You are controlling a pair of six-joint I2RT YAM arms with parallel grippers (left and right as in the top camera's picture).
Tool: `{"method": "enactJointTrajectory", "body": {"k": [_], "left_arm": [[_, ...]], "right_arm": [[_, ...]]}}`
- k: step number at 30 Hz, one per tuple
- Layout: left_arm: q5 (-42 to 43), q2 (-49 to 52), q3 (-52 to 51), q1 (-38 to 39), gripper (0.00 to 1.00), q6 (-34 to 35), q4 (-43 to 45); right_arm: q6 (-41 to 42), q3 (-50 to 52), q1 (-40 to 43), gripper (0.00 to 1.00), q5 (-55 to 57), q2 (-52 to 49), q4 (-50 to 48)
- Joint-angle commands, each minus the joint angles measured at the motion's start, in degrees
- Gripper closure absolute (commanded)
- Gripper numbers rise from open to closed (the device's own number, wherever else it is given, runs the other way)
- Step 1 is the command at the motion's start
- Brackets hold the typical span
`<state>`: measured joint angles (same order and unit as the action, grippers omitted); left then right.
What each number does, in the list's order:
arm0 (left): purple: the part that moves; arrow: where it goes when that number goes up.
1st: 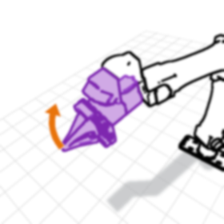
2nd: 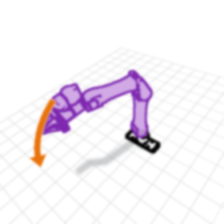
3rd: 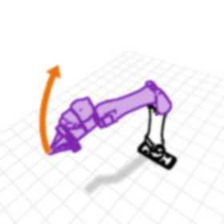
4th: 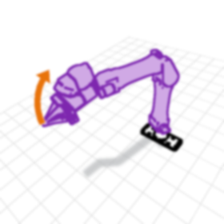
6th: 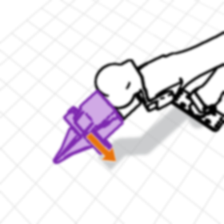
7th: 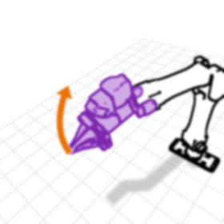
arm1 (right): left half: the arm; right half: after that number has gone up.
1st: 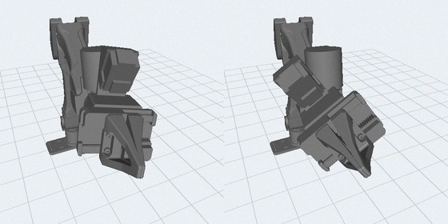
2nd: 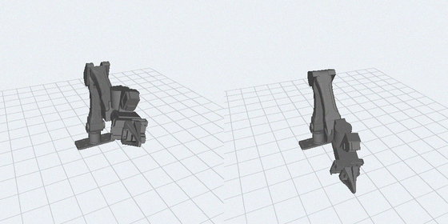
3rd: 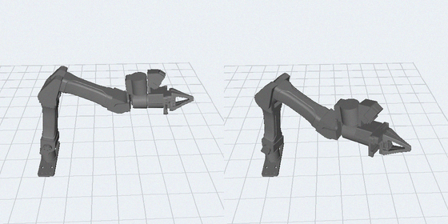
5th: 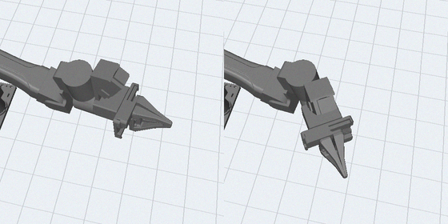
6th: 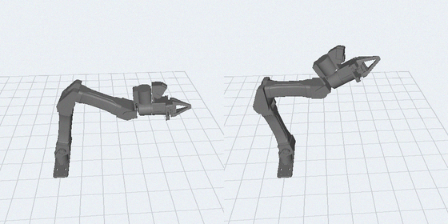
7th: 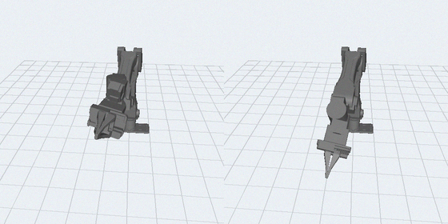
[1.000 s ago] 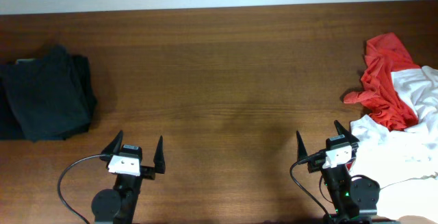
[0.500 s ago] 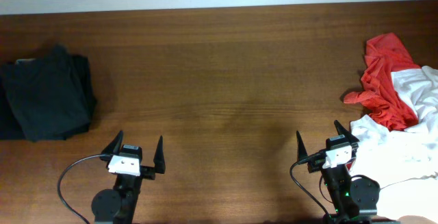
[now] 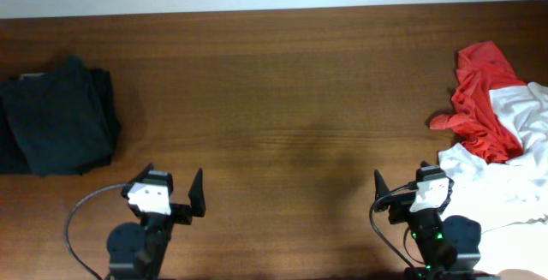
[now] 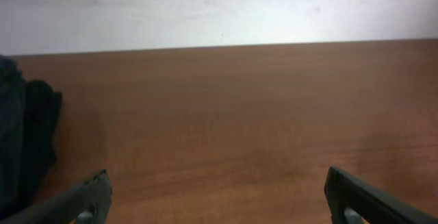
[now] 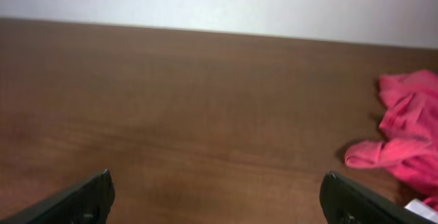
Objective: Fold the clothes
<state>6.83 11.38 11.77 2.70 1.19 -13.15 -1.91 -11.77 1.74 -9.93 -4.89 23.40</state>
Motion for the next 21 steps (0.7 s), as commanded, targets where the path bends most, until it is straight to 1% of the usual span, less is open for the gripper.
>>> {"method": "enactJointTrajectory", "body": {"k": [1,2,3,6,7,10,11,12,13,14,15,16,17,19,20,21], "left_arm": [[0.92,10.49,9.31,-0.33,0.01,0.57,-2.8],[0.96,13.84,12.02,-0.33,0.01,0.55,-4.68],[1.53,20.02,17.57,-0.33,0.01,0.55,-8.98],[1.55,28.68,26.84,-0.33,0.01,0.55,-17.03],[1.55,31.71,30.25,-0.33,0.01,0.55,-20.0],[1.55,35.54,33.4,-0.33,0.01,0.55,-22.21],[1.53,36.04,33.4,-0.33,0.01,0.55,-22.29],[1.53,36.48,33.4,-0.33,0.01,0.55,-22.34],[1.53,36.68,33.4,-0.33,0.01,0.55,-22.36],[1.53,36.68,33.4,-0.33,0.01,0.55,-22.51],[1.53,36.68,33.4,-0.33,0.01,0.55,-22.56],[1.51,36.68,33.4,-0.33,0.01,0.55,-22.56],[1.53,36.68,33.4,-0.33,0.01,0.55,-22.56],[1.51,36.68,33.4,-0.33,0.01,0.55,-22.53],[1.51,36.68,33.4,-0.33,0.01,0.55,-22.51],[1.49,36.68,33.4,-0.33,0.01,0.55,-22.49]], "right_arm": [[4.13,-9.33,0.26,0.01,1.57,-8.66,3.67],[4.13,-13.27,0.26,0.01,1.57,-13.27,6.71],[4.13,-18.45,0.26,0.01,1.6,-19.26,11.37],[4.11,-31.17,0.26,0.01,1.86,-34.03,23.61],[4.13,-37.05,0.26,0.01,1.66,-40.92,28.74],[4.11,-43.56,0.26,0.01,1.2,-50.9,33.73],[4.13,-44.02,0.28,0.01,2.69,-53.53,34.53],[6.73,-44.02,0.48,0.01,7.04,-56.61,36.06],[15.67,-43.95,1.51,0.01,14.32,-59.49,38.69],[21.9,-43.87,2.84,0.01,18.97,-61.75,40.48],[25.35,-43.74,5.01,0.01,20.59,-64.22,40.74],[26.45,-43.74,7.52,0.01,20.48,-66.6,40.26],[26.43,-43.74,10.38,0.05,20.52,-69.02,39.65],[26.16,-43.74,14.84,0.15,19.47,-73.7,38.8],[26.12,-43.74,15.76,0.19,19.43,-75.6,38.8],[24.98,-43.74,16.06,0.19,19.58,-77.79,38.73]]}}
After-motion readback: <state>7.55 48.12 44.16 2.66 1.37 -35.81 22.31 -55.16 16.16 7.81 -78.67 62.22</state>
